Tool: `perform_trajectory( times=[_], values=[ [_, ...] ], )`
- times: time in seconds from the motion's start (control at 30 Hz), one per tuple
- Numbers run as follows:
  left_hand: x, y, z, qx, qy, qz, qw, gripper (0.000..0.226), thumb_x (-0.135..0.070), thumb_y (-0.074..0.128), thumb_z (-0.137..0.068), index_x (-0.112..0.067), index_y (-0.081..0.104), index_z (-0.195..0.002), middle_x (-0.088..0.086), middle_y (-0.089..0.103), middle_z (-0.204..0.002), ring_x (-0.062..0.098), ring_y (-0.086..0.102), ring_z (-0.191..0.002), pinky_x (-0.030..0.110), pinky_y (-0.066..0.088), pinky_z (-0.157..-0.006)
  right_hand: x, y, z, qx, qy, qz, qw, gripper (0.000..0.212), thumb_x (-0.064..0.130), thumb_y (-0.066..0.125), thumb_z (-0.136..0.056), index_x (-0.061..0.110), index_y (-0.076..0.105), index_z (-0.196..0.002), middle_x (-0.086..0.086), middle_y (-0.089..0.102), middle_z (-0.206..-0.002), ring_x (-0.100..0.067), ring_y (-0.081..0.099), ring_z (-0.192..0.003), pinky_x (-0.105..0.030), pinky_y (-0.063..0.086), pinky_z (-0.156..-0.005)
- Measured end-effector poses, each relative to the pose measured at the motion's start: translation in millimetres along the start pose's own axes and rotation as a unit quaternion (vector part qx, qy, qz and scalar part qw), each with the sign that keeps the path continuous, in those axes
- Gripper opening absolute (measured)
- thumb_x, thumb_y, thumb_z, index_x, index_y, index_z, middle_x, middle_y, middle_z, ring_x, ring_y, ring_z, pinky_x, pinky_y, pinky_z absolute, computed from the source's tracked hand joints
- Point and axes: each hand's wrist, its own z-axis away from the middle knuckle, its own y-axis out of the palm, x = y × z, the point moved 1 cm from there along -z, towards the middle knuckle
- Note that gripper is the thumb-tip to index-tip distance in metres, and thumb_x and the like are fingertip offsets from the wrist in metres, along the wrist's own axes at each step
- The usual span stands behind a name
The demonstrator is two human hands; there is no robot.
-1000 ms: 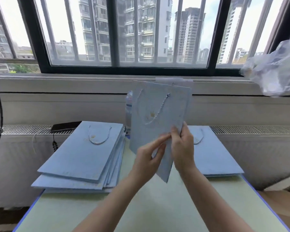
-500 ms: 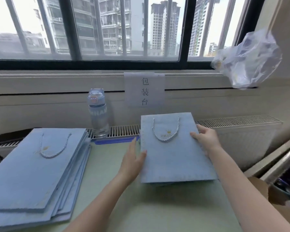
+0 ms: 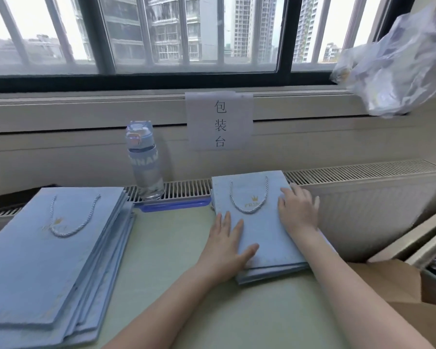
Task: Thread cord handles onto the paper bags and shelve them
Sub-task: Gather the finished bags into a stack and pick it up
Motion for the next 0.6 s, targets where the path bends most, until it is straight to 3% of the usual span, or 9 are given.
perform_trajectory(
  times=[0.1, 0.23, 0.4, 0.5, 0.6],
  values=[
    [5.9, -21.6, 7.2, -0.063, 0.011, 0.076, 0.995, 0.065, -0.046, 0.040, -0.098, -0.022, 0.014, -0.151, 0.003, -0.003, -0.160, 0.016, -0.009, -0.146, 0.030, -0.004, -0.117, 29.4, -10.0, 13.6, -0.027, -0.048, -0.093, 0.994, 0.035, 0.015, 0.059, -0.089, 0.010, 0.061, -0.124, -0.012, 0.052, -0.137, -0.031, 0.046, -0.127, -0.051, 0.025, -0.110],
    [32.8, -69.1, 33.8, -0.202, -0.006, 0.111, 0.973, 0.060, -0.031, 0.049, -0.097, -0.016, 0.023, -0.149, 0.003, 0.014, -0.158, 0.015, 0.004, -0.146, 0.029, -0.001, -0.116, 89.7, -23.7, 40.8, 0.026, -0.121, -0.212, 0.969, 0.037, 0.014, 0.056, -0.092, 0.009, 0.057, -0.128, -0.012, 0.049, -0.139, -0.025, 0.043, -0.131, -0.036, 0.029, -0.110],
    [92.6, -130.0, 82.8, -0.307, -0.086, 0.099, 0.943, 0.058, -0.021, 0.054, -0.094, -0.007, 0.031, -0.146, 0.009, 0.027, -0.154, 0.020, 0.016, -0.144, 0.040, 0.011, -0.117, 171.9, -27.6, 88.9, 0.080, -0.195, -0.289, 0.934, 0.038, 0.016, 0.059, -0.092, 0.008, 0.056, -0.129, -0.007, 0.050, -0.138, -0.019, 0.043, -0.131, -0.015, 0.025, -0.102],
    [137.4, -154.7, 117.9, -0.319, -0.151, 0.059, 0.934, 0.064, -0.037, 0.043, -0.090, -0.005, 0.032, -0.145, 0.010, 0.031, -0.152, 0.023, 0.021, -0.141, 0.036, 0.012, -0.113, 218.0, -18.8, 116.0, 0.135, -0.191, -0.319, 0.918, 0.043, 0.019, 0.059, -0.092, 0.007, 0.051, -0.133, -0.007, 0.047, -0.141, -0.019, 0.039, -0.133, -0.018, 0.024, -0.105],
    [193.3, -169.0, 148.6, -0.295, -0.265, -0.001, 0.918, 0.063, -0.038, 0.047, -0.094, -0.010, 0.026, -0.147, 0.010, 0.025, -0.154, 0.028, 0.019, -0.141, 0.042, 0.014, -0.113, 257.8, -3.2, 141.1, 0.213, -0.172, -0.347, 0.897, 0.057, 0.027, 0.058, -0.093, 0.002, 0.039, -0.140, -0.012, 0.039, -0.147, -0.022, 0.033, -0.138, -0.029, 0.025, -0.111]
  ],
)
